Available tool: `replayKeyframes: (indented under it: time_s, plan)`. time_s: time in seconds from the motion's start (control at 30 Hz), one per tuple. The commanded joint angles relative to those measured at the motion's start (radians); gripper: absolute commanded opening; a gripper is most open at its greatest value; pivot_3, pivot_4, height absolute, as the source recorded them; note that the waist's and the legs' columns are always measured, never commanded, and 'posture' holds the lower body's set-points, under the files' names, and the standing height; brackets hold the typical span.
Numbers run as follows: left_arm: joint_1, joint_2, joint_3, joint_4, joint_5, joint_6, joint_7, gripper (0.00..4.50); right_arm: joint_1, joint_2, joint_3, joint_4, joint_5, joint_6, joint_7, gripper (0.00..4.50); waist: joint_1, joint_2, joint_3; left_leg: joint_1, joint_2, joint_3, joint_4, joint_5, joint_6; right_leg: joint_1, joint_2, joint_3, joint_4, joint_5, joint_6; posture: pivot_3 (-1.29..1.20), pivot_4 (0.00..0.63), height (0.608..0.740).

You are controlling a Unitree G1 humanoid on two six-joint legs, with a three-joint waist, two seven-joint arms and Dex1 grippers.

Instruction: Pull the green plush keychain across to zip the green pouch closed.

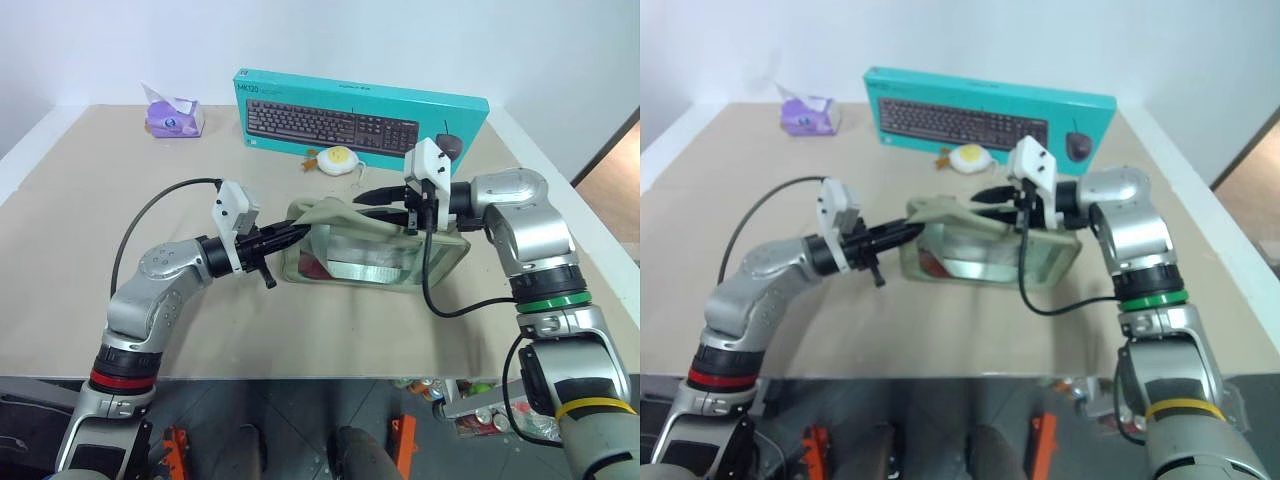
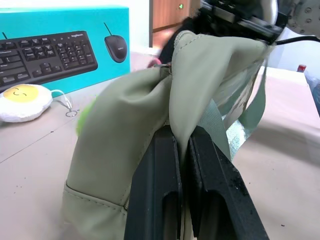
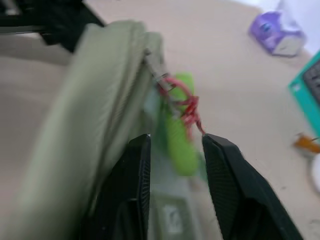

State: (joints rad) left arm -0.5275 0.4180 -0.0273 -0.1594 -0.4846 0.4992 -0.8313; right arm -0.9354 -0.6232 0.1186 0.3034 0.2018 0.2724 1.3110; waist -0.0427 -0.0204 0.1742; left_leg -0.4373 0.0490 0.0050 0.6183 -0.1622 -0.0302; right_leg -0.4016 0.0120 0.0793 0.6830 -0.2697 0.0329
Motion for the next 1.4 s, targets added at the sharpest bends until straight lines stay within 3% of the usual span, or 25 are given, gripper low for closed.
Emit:
replayKeyframes:
  time_s: [0.03,0.4,1.1,1.13,1.23,1.4]
  plan:
    - [-0.001,0.021,0.006,-0.014,-0.001,0.004,-0.006,0.0,-0.05,-0.023,-0.044,0.008,0.022,0.008,-0.013,1.56,-0.001,0.0,0.0,0.0,0.0,0.0,0.0,0.0,0.0,0.0,0.0,0.0,0.0,0.0,0.0,0.0,0.15,0.74]
    - [0.002,0.026,-0.003,-0.026,-0.032,0.02,-0.022,0.0,-0.189,0.117,-0.003,0.239,-0.012,-0.088,-0.067,1.56,-0.004,0.0,0.0,0.0,0.0,0.0,-0.001,0.0,0.0,0.0,0.001,0.0,0.0,0.0,-0.001,0.0,0.15,0.74]
    - [0.015,0.03,-0.007,-0.029,-0.026,0.01,-0.006,0.0,-0.23,0.23,0.017,0.318,-0.018,-0.171,-0.019,1.56,-0.003,0.0,0.0,0.0,0.0,-0.002,-0.001,0.0,0.0,0.0,0.0,-0.002,0.0,0.0,-0.001,0.0,0.15,0.74]
    - [0.015,0.03,-0.007,-0.027,-0.025,0.009,-0.006,0.0,-0.229,0.23,0.016,0.318,-0.016,-0.171,-0.017,1.01,-0.003,0.0,0.0,0.0,0.0,-0.002,-0.001,0.0,0.0,0.0,0.0,-0.002,0.0,0.0,-0.001,0.0,0.15,0.74]
    - [0.014,0.032,-0.006,-0.023,-0.023,0.007,-0.004,0.0,-0.222,0.227,0.013,0.313,-0.011,-0.167,-0.007,0.08,-0.003,0.0,0.0,0.0,0.0,-0.002,-0.001,0.0,0.0,0.0,0.0,-0.002,0.0,0.0,-0.001,0.0,0.15,0.74]
    - [0.007,0.028,-0.01,-0.011,-0.016,0.002,-0.005,0.0,-0.216,0.222,0.01,0.307,-0.009,-0.161,0.002,0.03,-0.003,0.0,0.0,0.0,0.0,-0.002,-0.001,0.0,0.0,0.0,0.0,-0.002,0.0,0.0,-0.001,0.0,0.15,0.74]
